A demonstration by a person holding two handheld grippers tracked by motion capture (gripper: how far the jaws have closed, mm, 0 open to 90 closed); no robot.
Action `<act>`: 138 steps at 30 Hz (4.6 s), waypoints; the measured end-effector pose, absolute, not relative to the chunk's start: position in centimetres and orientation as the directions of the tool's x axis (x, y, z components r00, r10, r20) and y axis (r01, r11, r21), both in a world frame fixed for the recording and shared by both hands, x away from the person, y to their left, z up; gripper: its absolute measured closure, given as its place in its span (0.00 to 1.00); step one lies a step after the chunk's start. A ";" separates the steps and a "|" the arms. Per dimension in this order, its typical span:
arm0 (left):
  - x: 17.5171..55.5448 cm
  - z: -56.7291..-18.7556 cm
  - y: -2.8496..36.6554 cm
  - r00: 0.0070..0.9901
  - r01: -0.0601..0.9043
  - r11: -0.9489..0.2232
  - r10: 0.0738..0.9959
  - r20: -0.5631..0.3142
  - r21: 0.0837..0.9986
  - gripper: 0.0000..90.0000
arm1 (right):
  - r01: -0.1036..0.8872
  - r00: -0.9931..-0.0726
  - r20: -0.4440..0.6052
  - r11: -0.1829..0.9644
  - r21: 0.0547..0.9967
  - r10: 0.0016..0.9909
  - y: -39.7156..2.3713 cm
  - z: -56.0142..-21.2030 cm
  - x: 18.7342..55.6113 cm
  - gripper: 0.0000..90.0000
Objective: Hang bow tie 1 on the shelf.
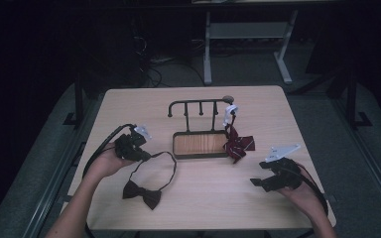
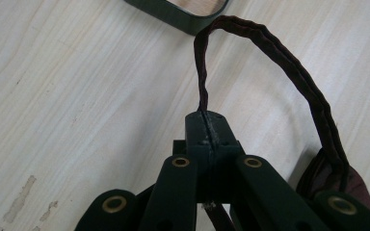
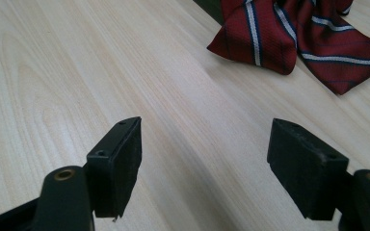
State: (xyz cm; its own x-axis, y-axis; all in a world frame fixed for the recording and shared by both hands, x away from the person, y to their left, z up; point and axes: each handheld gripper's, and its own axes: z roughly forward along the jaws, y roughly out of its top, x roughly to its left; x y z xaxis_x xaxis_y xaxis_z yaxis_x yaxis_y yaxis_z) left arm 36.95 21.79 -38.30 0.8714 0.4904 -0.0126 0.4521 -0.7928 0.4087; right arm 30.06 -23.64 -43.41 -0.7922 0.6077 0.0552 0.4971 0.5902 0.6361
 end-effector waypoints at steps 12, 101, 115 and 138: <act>36.6 -37.3 21.8 0.882 0.440 -0.798 0.471 -0.031 0.411 1.00 | 0.503 -0.790 0.065 0.583 0.638 0.609 -23.8 -43.3 30.0 0.30; 36.5 -27.2 19.8 0.920 0.323 -0.838 0.387 0.061 0.439 1.00 | 0.497 -0.792 0.063 0.583 0.643 0.607 -24.0 -43.3 30.1 0.27; 37.2 -26.2 19.4 0.920 0.323 -0.841 0.387 0.066 0.434 1.00 | 0.507 -0.789 0.074 0.578 0.640 0.610 -24.2 -43.4 30.2 0.26; 39.3 -24.7 18.9 0.909 0.339 -0.835 0.410 0.079 0.434 1.00 | 0.510 -0.788 0.079 0.576 0.639 0.611 -24.3 -43.6 30.4 0.26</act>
